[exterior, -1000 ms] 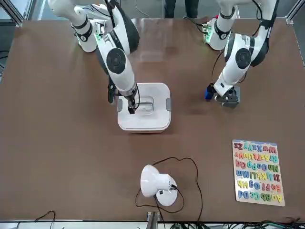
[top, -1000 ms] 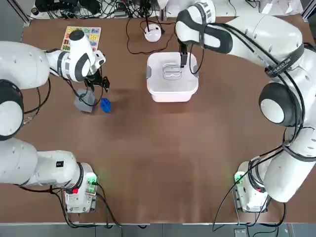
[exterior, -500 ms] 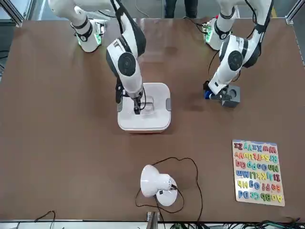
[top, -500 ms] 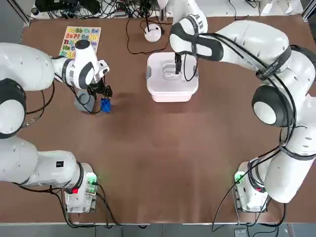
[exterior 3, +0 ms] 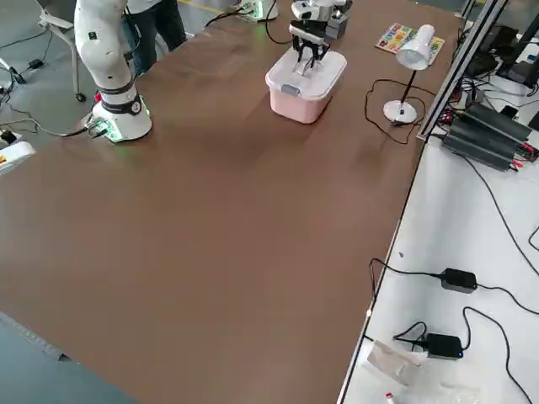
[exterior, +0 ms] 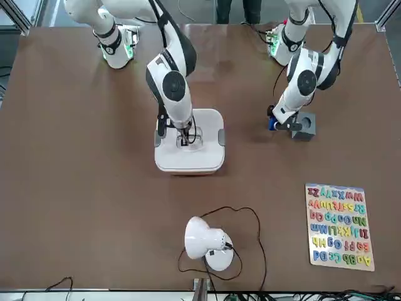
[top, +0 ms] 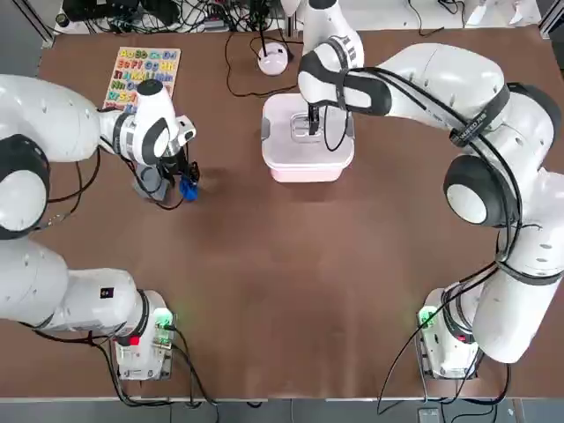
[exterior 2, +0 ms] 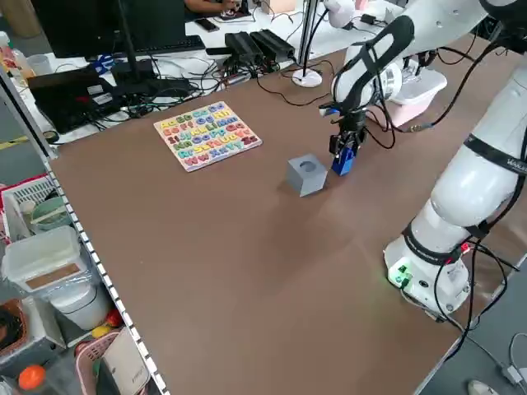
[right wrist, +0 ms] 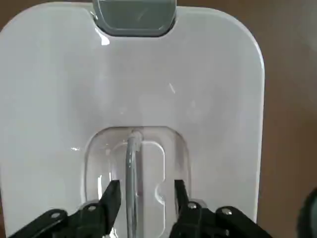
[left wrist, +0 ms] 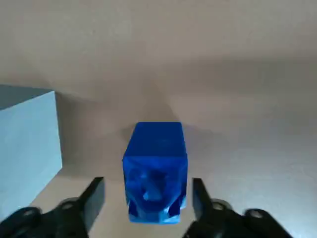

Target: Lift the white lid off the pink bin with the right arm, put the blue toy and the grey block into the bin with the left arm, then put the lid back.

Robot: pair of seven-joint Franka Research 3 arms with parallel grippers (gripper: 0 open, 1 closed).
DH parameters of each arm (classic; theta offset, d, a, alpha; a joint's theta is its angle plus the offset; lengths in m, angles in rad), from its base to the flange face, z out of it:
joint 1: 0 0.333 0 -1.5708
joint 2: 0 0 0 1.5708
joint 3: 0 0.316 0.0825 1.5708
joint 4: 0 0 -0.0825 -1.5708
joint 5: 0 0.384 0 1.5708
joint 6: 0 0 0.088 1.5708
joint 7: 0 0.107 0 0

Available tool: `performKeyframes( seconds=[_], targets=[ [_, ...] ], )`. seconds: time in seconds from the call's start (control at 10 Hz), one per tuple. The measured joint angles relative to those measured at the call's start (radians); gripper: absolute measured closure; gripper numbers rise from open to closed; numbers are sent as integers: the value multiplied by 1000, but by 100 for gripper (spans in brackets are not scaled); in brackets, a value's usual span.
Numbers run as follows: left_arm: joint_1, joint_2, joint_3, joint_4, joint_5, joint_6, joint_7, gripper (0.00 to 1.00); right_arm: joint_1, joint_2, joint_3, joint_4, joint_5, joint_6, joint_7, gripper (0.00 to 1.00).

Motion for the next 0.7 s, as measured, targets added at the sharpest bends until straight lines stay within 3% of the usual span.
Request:
performKeyframes(
  seconds=[0.2,0.3,0.6,0.7],
  targets=[
    [4,29,0,0,0,38,-10,38,1,0,0,1,0,1,0,87],
    [7,32,0,4,0,42,-19,50,1,0,-3,2,-5,9,0,93],
    [14,19,1,49,0,24,-48,49,1,0,-5,4,-5,7,1,93],
    [14,-6,1,87,0,-40,-57,49,1,0,-6,11,-5,0,2,93]
  ],
)
